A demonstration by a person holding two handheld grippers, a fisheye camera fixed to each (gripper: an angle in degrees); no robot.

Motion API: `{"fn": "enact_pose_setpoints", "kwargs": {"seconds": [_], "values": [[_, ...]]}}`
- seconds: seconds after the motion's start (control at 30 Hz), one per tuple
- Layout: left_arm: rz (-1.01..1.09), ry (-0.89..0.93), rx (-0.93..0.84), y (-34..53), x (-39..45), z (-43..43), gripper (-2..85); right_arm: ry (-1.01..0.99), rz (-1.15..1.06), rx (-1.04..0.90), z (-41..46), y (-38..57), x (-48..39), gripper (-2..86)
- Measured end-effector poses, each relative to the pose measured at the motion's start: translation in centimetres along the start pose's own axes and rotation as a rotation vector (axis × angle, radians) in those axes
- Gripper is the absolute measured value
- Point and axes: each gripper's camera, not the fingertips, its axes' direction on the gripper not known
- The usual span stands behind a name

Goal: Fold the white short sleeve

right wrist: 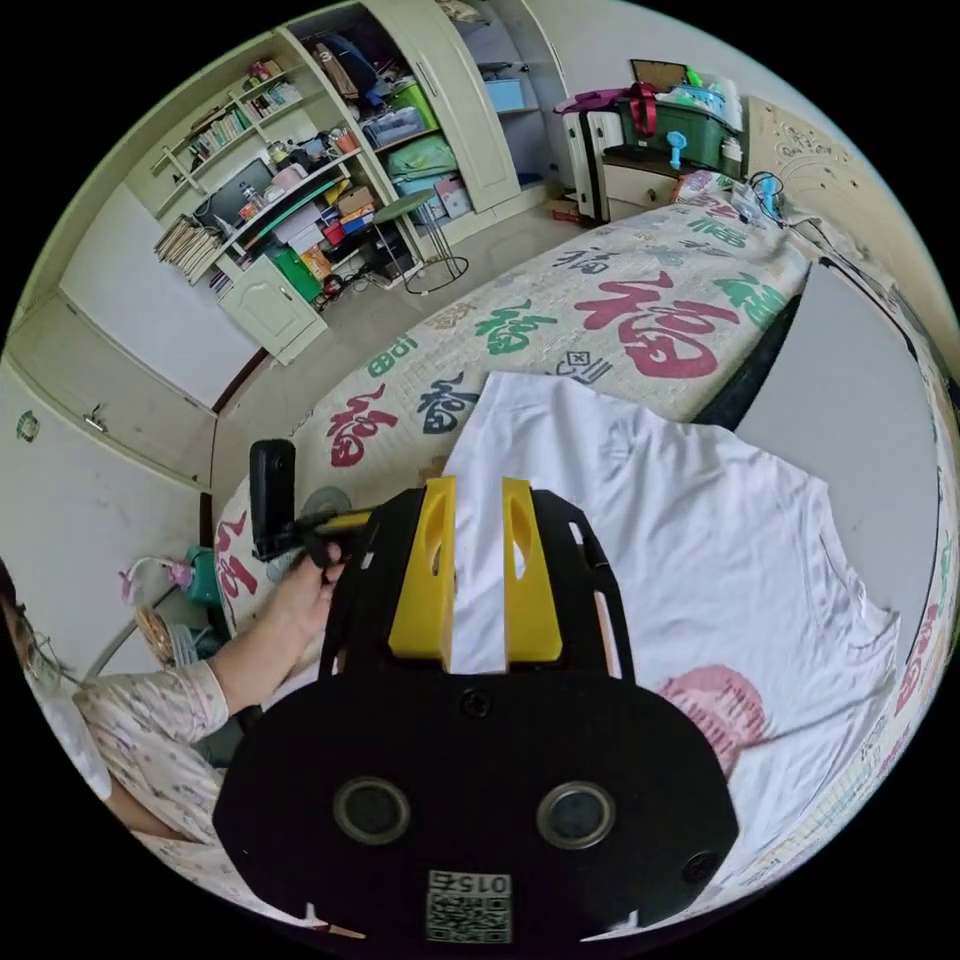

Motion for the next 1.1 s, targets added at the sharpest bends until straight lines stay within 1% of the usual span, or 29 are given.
{"fn": "enact_pose_setpoints", "kwargs": {"seconds": [0.07, 0.17, 0.3, 0.37, 0.43, 0.5, 0.57, 0.63, 0.7, 0.8, 0.93, 1.07, 1.1], "values": [[-0.009, 0.01, 0.008, 0.1, -0.6, -0.2, -0.5, -0.034, 0.042, -0.001, 5.4, -2.9, 1.3, 8.5], [-0.003, 0.042, 0.001, 0.0, -1.1, 0.0, -0.5, -0.01, 0.077, -0.023, 12.2, -5.7, 2.7, 10.2], [-0.019, 0.087, 0.019, 0.0, -1.9, -0.3, -0.6, -0.005, 0.157, -0.015, 17.6, -7.1, 5.9, 11.0], [-0.041, 0.079, 0.04, 0.0, -2.1, -0.6, -0.6, 0.069, 0.17, -0.042, 20.2, -7.5, 7.7, 11.2], [-0.068, 0.07, 0.067, -0.1, -2.2, -0.8, -0.5, 0.094, 0.183, -0.066, 22.1, -7.3, 9.0, 10.9], [-0.096, 0.051, 0.086, -0.1, -2.2, -0.9, -0.5, 0.117, 0.192, -0.072, 23.7, -6.7, 9.9, 9.2], [-0.096, 0.043, 0.1, -0.3, -1.6, -0.9, -0.5, 0.225, 0.185, -0.053, 25.0, -5.6, 10.1, 6.6], [-0.094, 0.042, 0.085, -1.0, -0.7, -0.4, -0.5, 0.269, 0.15, -0.055, 25.7, -5.1, 10.1, 2.6], [-0.086, 0.05, 0.082, -1.5, 0.2, 0.0, -0.6, 0.331, 0.162, -0.071, 25.7, -4.9, 10.5, 1.0], [-0.056, 0.042, 0.084, -2.4, 2.5, 0.4, -0.8, 0.351, 0.154, -0.061, 23.5, -4.0, 11.4, 0.1], [0.06, 0.012, 0.058, -4.0, 7.5, 1.7, -0.8, 0.349, 0.22, 0.076, 14.6, 0.1, 15.9, -0.1], [0.3, -0.042, -0.037, -5.5, 16.6, 5.0, -0.8, 0.336, 0.358, 0.187, 4.2, 7.9, 22.9, 0.2], [0.387, -0.068, -0.079, -5.6, 19.8, 6.2, -0.8, 0.328, 0.374, 0.2, 2.9, 9.1, 23.8, 0.3]]}}
